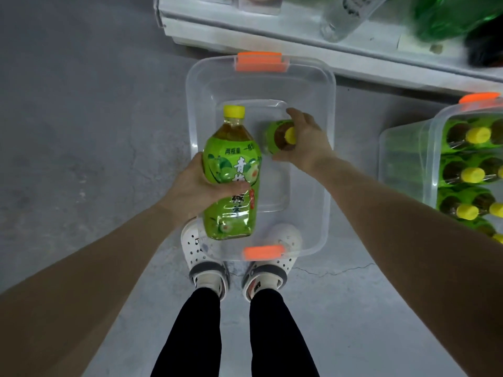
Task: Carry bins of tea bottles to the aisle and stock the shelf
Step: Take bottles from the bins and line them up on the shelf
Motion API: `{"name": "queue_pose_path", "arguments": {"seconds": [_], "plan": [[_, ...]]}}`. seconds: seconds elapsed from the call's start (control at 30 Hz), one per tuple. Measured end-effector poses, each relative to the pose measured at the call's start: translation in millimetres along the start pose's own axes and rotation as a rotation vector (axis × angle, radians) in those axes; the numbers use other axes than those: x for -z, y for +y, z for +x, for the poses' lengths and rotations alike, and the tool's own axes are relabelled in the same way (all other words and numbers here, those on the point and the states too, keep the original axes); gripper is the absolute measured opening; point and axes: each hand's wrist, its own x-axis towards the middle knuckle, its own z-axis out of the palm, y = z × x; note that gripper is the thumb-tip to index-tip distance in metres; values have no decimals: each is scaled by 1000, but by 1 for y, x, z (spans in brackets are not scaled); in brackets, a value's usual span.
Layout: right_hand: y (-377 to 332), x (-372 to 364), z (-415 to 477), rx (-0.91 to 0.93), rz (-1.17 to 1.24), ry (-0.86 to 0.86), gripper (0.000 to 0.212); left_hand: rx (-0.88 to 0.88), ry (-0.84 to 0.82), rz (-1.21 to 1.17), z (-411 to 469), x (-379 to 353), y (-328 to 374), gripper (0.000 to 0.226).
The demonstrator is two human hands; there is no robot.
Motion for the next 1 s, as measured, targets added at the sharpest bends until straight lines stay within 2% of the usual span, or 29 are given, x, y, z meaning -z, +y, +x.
{"name": "queue_pose_path", "arguments": {"seconds": [0.07, 0.13, 0.2, 0.27, 0.33, 0.43, 0.6, 0.73, 0.83, 0.9, 1.0], "plan": [[2, -10, 8, 18, -14, 32, 106, -11, -4, -23, 0, -1, 0, 99], [9, -16, 12, 20, 1, 152, 102, -27, 0, -54, -2, -4, 1, 88], [17, -24, 11, -26, 53, 220, 96, -29, -2, -63, -2, -4, 0, 86], [20, -38, 8, -19, 18, 220, 89, -31, -14, -60, -2, -2, -4, 86], [20, -52, 6, 37, -40, 207, 91, -35, -25, -65, 0, 0, -10, 82], [21, -59, 8, 53, 34, 167, 98, -35, -16, -60, 2, 0, -16, 90], [8, -39, 4, -109, 151, 191, 80, -26, 6, -49, -5, -3, -11, 100], [-1, -16, -39, -307, 394, 249, 79, -42, 57, -48, -34, -5, 5, 89], [-9, 4, -93, -419, 645, 286, 88, -66, 103, -7, -69, -4, 30, 83], [-15, 23, -133, -447, 782, 342, 90, -90, 125, 32, -98, -5, 54, 79], [-32, 65, -199, -433, 881, 408, 76, -132, 129, 92, -144, -4, 97, 83]]}}
